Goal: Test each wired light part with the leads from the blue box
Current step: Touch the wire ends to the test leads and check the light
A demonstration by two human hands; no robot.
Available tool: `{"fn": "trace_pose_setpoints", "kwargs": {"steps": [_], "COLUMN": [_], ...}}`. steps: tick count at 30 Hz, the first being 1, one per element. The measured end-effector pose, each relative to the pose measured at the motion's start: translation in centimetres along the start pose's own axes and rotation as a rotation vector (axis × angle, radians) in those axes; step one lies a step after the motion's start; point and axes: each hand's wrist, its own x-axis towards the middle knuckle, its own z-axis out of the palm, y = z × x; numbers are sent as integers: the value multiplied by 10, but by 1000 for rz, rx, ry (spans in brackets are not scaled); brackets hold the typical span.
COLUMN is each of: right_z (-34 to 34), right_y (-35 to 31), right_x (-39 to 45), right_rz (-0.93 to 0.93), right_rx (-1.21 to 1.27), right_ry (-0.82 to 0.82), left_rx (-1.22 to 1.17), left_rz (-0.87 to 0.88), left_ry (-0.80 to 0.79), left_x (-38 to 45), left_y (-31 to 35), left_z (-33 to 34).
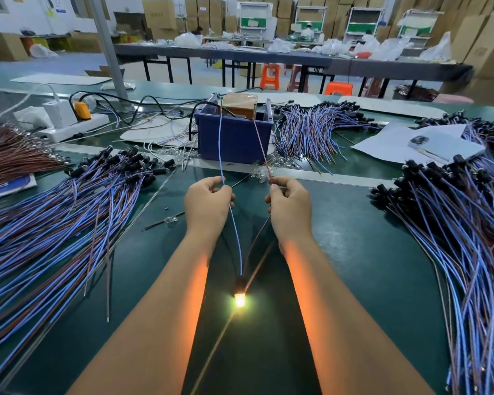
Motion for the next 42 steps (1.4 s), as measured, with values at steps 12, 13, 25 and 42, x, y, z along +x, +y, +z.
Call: {"fn": "trace_pose_setpoints", "kwargs": {"steps": [12,13,25,42], "right_z": [-1,-1,8,6], "right_y": [-1,-1,-4,-8], "right_x": [0,-1,-12,-22], "right_rz": [-1,0,-222,-229], "right_rx": [-13,-14,-66,100], "right_ry": [0,0,-141,-419], "left_rx": [-7,-7,-73,-757], "left_rz": [1,0,61,-178], "left_ry": [34,34,-196,-119], "left_x": [0,-1,-11,-3], "left_y": [-1,0,9,8], "left_z": [0,0,5,-5]}}
